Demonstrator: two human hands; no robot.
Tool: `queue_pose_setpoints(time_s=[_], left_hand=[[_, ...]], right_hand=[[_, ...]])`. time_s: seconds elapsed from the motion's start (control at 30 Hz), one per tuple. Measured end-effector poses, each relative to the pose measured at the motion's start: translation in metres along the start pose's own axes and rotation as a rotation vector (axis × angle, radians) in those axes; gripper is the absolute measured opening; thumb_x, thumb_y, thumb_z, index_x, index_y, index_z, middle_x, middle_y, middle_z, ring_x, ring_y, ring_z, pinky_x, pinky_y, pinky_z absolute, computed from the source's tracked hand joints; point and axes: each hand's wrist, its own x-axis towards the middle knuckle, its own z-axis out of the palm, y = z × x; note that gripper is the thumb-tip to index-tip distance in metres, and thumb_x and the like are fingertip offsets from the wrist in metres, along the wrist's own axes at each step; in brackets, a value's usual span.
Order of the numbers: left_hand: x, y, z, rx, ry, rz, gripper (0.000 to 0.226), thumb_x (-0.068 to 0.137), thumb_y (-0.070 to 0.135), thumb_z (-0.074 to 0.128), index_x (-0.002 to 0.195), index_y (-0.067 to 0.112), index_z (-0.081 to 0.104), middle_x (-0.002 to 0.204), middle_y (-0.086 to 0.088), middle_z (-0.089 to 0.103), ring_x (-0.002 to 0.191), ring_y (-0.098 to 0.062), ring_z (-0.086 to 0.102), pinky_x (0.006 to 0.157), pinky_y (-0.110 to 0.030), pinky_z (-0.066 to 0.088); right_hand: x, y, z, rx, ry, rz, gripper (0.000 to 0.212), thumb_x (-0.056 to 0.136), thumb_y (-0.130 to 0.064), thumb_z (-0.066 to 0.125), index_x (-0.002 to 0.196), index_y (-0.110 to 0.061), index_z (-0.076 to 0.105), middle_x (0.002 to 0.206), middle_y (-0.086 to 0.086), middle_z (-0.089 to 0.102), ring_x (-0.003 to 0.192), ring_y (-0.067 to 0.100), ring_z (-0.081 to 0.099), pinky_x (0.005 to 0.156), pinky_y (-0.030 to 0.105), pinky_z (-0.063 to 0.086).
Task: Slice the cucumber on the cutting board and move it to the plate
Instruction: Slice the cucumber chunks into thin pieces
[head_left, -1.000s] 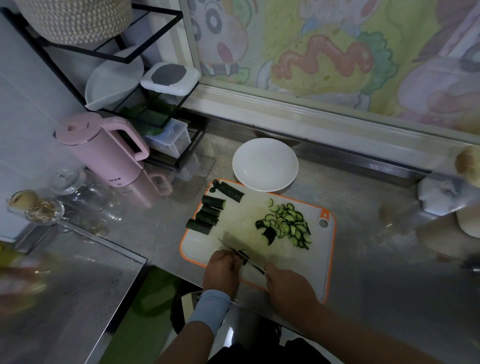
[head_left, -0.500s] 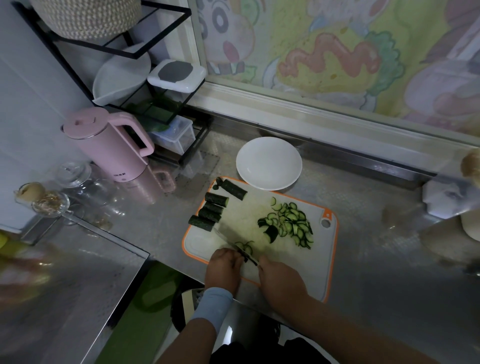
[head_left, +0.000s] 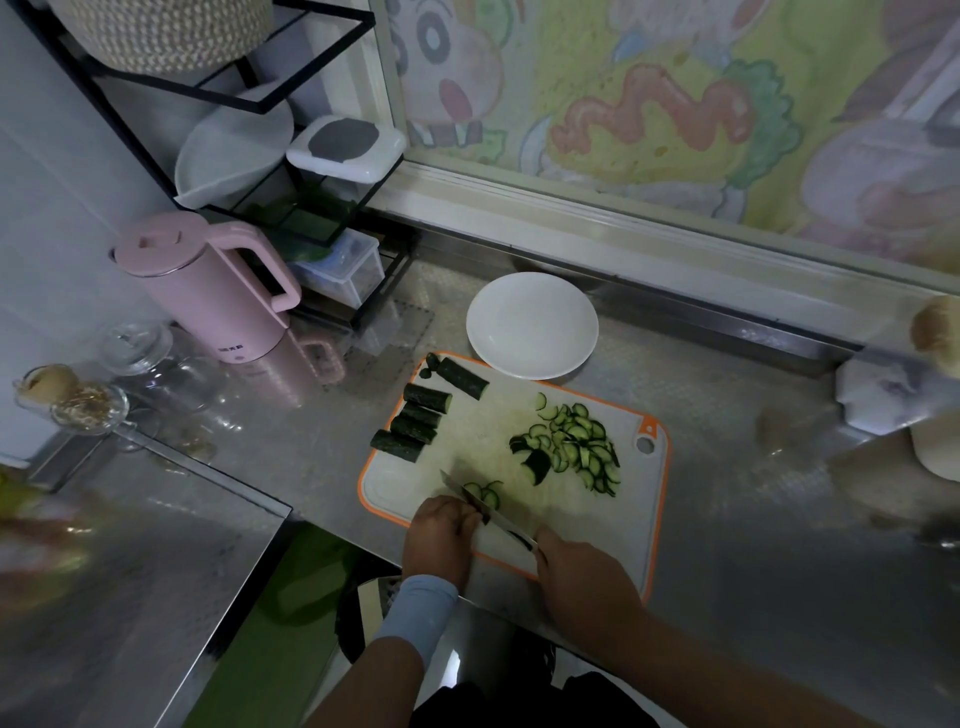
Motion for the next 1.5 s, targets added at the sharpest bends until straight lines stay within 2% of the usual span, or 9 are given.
queue_pose_setpoints(time_s=[0.17,0.37,0.57,0.67,0.87,1.07,1.17,1.33,1.5], left_hand=[[0.000,-0.001,0.000,-0.006,-0.002,-0.019,0.010,0.083,0.021,0.067,0.081,0.015,0.074,0.083,-0.003,0.068,0.080,-0.022,0.060,0.072,-0.023,0.041],[0.000,0.000,0.001,-0.028,-0.021,-0.060,0.011,0.085,0.020,0.065,0.085,0.014,0.074,0.089,-0.003,0.067,0.087,-0.021,0.057,0.074,-0.021,0.037],[-0.001,0.004,0.000,-0.071,0.006,-0.071,0.007,0.082,0.016,0.069,0.083,0.011,0.074,0.084,-0.006,0.066,0.084,-0.022,0.057,0.074,-0.022,0.038],[-0.001,0.002,0.001,-0.057,0.001,-0.073,0.011,0.083,0.020,0.067,0.084,0.013,0.075,0.085,-0.004,0.067,0.084,-0.022,0.058,0.075,-0.022,0.039],[-0.001,0.000,0.000,-0.060,0.005,-0.062,0.017,0.081,0.026,0.062,0.078,0.015,0.074,0.081,-0.002,0.067,0.080,-0.021,0.060,0.074,-0.022,0.042],[-0.001,-0.001,0.001,-0.070,0.019,-0.066,0.008,0.082,0.018,0.069,0.080,0.013,0.075,0.083,-0.003,0.068,0.083,-0.022,0.060,0.076,-0.022,0.041],[-0.002,-0.002,0.002,-0.048,0.009,-0.055,0.005,0.081,0.017,0.071,0.080,0.014,0.075,0.083,-0.003,0.068,0.083,-0.022,0.060,0.075,-0.025,0.044],[-0.004,-0.004,0.002,-0.032,0.028,-0.003,0.005,0.078,0.019,0.070,0.077,0.017,0.075,0.082,0.001,0.068,0.080,-0.019,0.061,0.074,-0.020,0.042],[-0.005,-0.004,0.004,-0.034,0.035,-0.005,0.013,0.075,0.023,0.064,0.077,0.018,0.076,0.080,0.002,0.068,0.077,-0.017,0.062,0.074,-0.018,0.042]], right_hand=[[0.005,-0.002,0.006,0.013,0.013,-0.012,0.020,0.092,-0.022,0.052,0.111,-0.014,0.050,0.088,0.007,0.065,0.079,0.026,0.063,0.059,0.029,0.031],[0.026,-0.003,0.033,-0.087,0.097,-0.062,0.031,0.065,-0.016,0.076,0.093,-0.013,0.064,0.053,-0.002,0.057,0.042,0.010,0.055,0.036,0.020,0.035],[0.036,-0.011,0.031,-0.073,0.076,-0.012,0.033,0.069,-0.017,0.077,0.097,-0.015,0.060,0.055,-0.002,0.057,0.045,0.012,0.056,0.039,0.022,0.037],[0.029,-0.010,0.024,-0.013,0.059,-0.024,0.024,0.089,-0.018,0.056,0.112,-0.014,0.054,0.075,0.003,0.064,0.066,0.021,0.063,0.053,0.030,0.041],[0.013,0.001,0.017,0.016,0.089,-0.043,0.027,0.096,-0.022,0.044,0.121,-0.012,0.051,0.091,0.008,0.065,0.082,0.027,0.062,0.061,0.032,0.035],[0.011,0.002,0.019,-0.018,0.110,-0.068,0.015,0.088,-0.021,0.060,0.102,-0.015,0.056,0.075,0.003,0.065,0.067,0.023,0.064,0.053,0.028,0.035],[0.017,0.002,0.025,-0.065,0.119,-0.093,0.038,0.060,-0.021,0.084,0.084,-0.022,0.054,0.052,-0.005,0.054,0.042,0.007,0.053,0.037,0.021,0.032],[0.033,-0.001,0.039,-0.111,0.166,-0.086,0.058,0.054,-0.019,0.087,0.099,-0.016,0.050,0.051,-0.003,0.055,0.041,0.009,0.053,0.036,0.019,0.038],[0.037,-0.008,0.038,-0.110,0.152,-0.067,0.050,0.059,-0.018,0.084,0.102,-0.011,0.061,0.051,-0.001,0.056,0.041,0.009,0.053,0.036,0.020,0.039]])
